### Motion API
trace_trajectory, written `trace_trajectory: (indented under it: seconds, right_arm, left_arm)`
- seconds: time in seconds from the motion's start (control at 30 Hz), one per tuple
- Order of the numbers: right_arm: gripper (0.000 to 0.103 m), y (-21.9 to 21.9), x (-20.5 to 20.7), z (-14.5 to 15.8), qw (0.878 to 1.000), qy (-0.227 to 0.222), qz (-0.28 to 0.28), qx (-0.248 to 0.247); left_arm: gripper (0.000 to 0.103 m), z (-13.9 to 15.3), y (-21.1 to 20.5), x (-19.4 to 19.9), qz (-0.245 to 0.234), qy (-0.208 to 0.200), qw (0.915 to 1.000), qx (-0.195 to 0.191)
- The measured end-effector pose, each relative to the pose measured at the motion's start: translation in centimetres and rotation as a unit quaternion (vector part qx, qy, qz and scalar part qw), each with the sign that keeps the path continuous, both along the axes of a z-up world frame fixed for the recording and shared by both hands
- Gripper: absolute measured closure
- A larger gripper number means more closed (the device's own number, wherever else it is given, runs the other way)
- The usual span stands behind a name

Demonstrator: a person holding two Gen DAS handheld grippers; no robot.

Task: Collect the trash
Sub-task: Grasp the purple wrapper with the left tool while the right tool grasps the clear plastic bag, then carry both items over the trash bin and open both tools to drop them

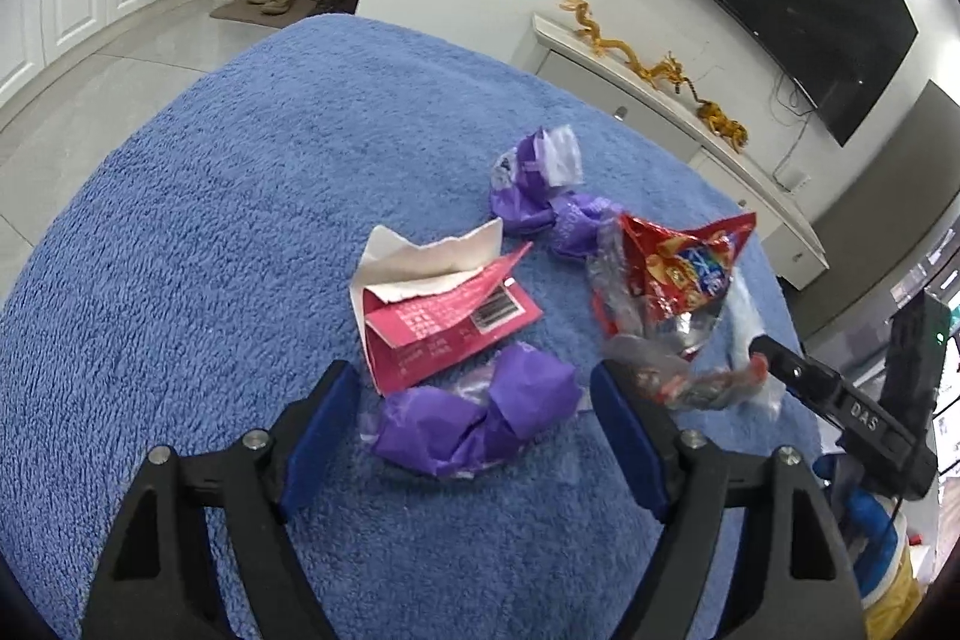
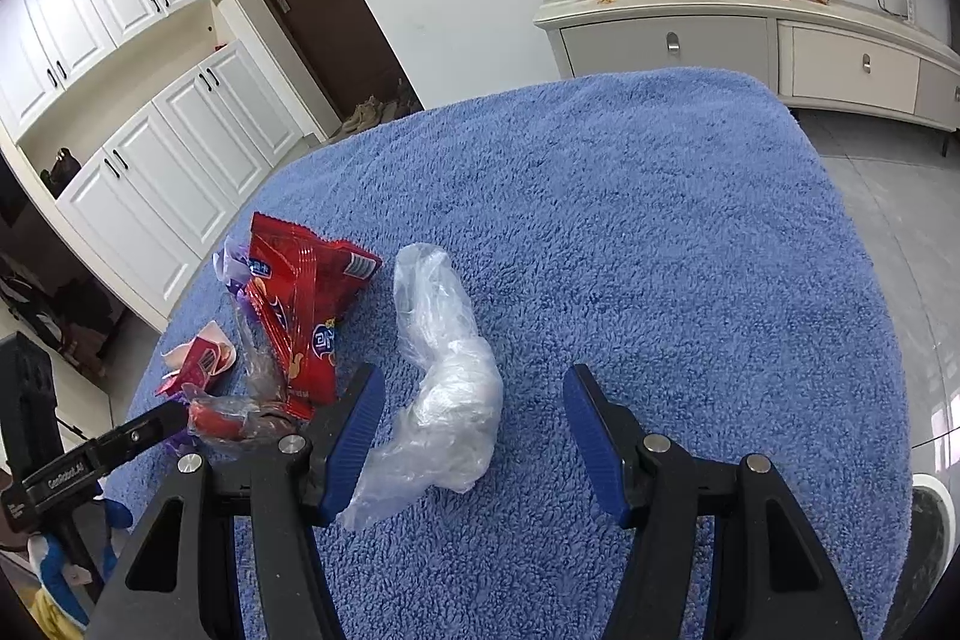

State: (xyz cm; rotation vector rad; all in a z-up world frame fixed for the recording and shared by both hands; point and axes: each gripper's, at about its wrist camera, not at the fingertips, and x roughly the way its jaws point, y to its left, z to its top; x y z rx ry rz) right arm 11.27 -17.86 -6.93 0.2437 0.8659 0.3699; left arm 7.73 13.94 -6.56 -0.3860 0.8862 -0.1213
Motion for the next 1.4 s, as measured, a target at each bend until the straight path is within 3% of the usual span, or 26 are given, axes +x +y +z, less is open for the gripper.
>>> trace_trajectory:
  seconds: [0.1, 0.17, 0.23, 0.3, 0.33, 0.57, 0.83, 1.13, 1.3, 1.4]
  right_arm:
    - [0.045, 0.6, 0.0, -0.3, 1.000, -0.003, 0.004, -0.011]
    - [0.061, 1.2, -0.1, -0.2, 1.000, -0.007, 0.014, -0.023]
    - [0.073, 1.6, -0.5, -0.3, 0.999, -0.010, 0.021, -0.035]
    - [0.074, 2.0, -1.0, -0.2, 0.999, -0.015, 0.029, -0.041]
    - [0.074, 2.1, -1.3, -0.1, 0.999, -0.017, 0.033, -0.040]
    - [0.074, 2.5, -4.7, 1.2, 0.998, -0.031, 0.043, -0.032]
    - [0.074, 1.3, -9.2, 3.7, 0.998, -0.053, 0.035, -0.025]
    - [0.074, -3.2, -14.8, 6.6, 0.996, -0.087, -0.012, -0.009]
    - [0.074, -8.5, -17.9, 7.4, 0.992, -0.104, -0.068, -0.006]
    - [0.074, -12.0, -19.4, 7.1, 0.989, -0.104, -0.106, 0.000]
  left_arm:
    - [0.024, -0.1, -0.6, 0.2, 0.004, -0.004, 0.9999, 0.014]
    - [0.025, -0.2, -0.9, 0.4, 0.002, -0.006, 0.9997, 0.023]
    - [0.032, -0.1, -1.2, 0.2, 0.003, -0.008, 0.9996, 0.028]
    - [0.051, -0.1, -1.2, -0.2, -0.008, -0.010, 0.9998, 0.014]
    - [0.055, -0.2, -1.2, -0.6, -0.014, -0.009, 0.9998, 0.009]
    - [0.066, 0.8, -1.7, -3.6, -0.039, -0.017, 0.9990, 0.009]
    - [0.068, 2.3, -1.3, -7.5, -0.054, -0.026, 0.9981, 0.012]
    - [0.068, 6.8, -2.3, -10.6, -0.074, -0.062, 0.9951, 0.021]
    - [0.068, 9.2, -6.4, -11.2, -0.128, -0.077, 0.9885, 0.024]
    - [0.068, 10.5, -11.4, -10.9, -0.179, -0.084, 0.9799, 0.026]
